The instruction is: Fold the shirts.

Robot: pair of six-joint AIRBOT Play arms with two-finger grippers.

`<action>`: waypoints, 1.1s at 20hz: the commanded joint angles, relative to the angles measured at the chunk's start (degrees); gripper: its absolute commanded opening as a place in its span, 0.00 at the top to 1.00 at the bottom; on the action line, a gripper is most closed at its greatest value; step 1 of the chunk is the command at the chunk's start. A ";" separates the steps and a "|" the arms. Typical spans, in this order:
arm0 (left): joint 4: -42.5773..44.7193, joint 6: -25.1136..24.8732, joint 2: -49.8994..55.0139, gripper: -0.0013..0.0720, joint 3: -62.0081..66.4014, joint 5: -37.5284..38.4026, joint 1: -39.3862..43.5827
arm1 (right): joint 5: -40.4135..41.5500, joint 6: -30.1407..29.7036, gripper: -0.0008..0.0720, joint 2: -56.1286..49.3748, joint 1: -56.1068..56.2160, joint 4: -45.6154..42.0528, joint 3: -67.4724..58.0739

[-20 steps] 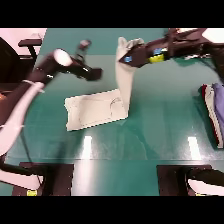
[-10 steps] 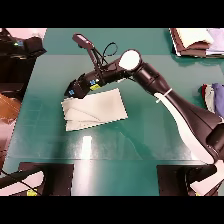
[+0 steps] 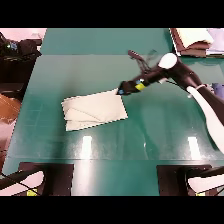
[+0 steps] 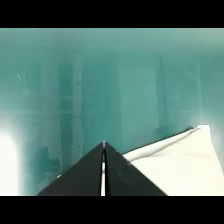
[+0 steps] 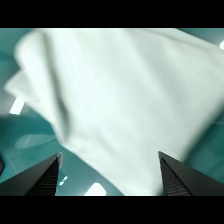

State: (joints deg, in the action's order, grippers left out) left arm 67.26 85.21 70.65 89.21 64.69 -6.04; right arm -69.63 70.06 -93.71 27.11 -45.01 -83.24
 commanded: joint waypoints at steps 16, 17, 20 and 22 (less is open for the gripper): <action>-1.20 -0.98 -0.07 0.94 0.00 3.93 3.13 | 3.39 1.70 0.96 -20.63 8.35 10.34 -14.73; -1.20 -1.55 -0.07 0.94 0.00 3.87 4.79 | 3.45 1.77 0.96 -20.11 7.26 10.32 -16.26; -1.20 -1.68 -0.07 0.94 0.00 3.67 10.12 | 3.87 4.02 0.96 -16.11 0.57 8.55 -18.38; -1.22 -1.68 -0.07 0.94 0.00 3.15 13.14 | 4.28 6.64 0.96 -11.41 -5.84 1.81 -17.09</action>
State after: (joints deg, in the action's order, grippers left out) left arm 66.02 83.85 70.63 89.21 68.18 3.01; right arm -66.13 73.58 -109.38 27.55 -37.17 -99.63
